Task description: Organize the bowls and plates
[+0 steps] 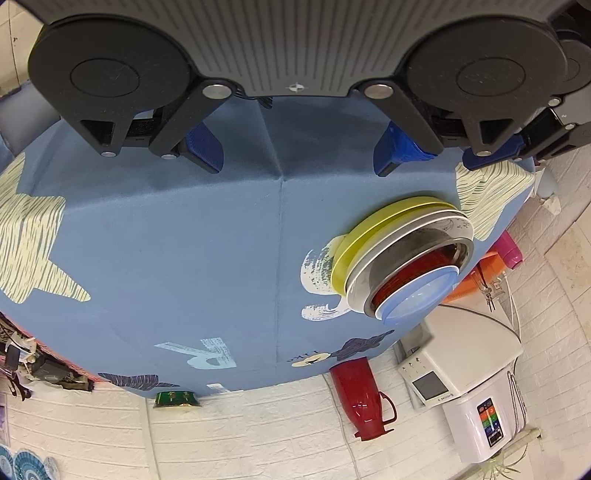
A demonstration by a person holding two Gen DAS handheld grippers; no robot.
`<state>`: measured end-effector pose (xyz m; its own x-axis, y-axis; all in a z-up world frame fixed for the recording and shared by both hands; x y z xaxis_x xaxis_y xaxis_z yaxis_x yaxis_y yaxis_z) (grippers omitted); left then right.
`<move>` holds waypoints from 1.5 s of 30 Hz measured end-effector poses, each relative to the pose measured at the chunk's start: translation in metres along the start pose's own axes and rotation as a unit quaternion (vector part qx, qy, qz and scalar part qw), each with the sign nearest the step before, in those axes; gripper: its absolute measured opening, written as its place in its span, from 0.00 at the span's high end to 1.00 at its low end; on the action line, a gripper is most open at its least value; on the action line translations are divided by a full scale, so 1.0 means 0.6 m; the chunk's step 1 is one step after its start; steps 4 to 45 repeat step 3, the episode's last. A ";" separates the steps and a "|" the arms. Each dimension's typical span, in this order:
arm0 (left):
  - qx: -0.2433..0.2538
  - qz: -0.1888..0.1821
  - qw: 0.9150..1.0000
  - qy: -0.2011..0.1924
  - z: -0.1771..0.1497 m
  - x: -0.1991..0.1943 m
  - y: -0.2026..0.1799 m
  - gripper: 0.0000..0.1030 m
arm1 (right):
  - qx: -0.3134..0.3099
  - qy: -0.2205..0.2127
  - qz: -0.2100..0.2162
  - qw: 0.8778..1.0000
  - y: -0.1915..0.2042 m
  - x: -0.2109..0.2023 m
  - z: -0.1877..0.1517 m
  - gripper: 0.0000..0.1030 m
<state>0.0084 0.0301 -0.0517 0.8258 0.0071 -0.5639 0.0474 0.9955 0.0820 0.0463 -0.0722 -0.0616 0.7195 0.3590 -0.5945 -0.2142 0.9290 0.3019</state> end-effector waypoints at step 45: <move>-0.006 -0.007 1.000 0.007 -0.001 0.002 0.001 0.35 | 0.002 -0.001 0.001 1.000 0.000 -0.002 -0.001 0.27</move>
Point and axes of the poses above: each gripper's, at about its wrist camera, not at the fingertips, and x roughly the way its jaws point, y to its left, z to its top, the point moved 9 cm from there along x, roughly the way its jaws point, and after that the axes turned 5 degrees about x, right-handed, at the moved point
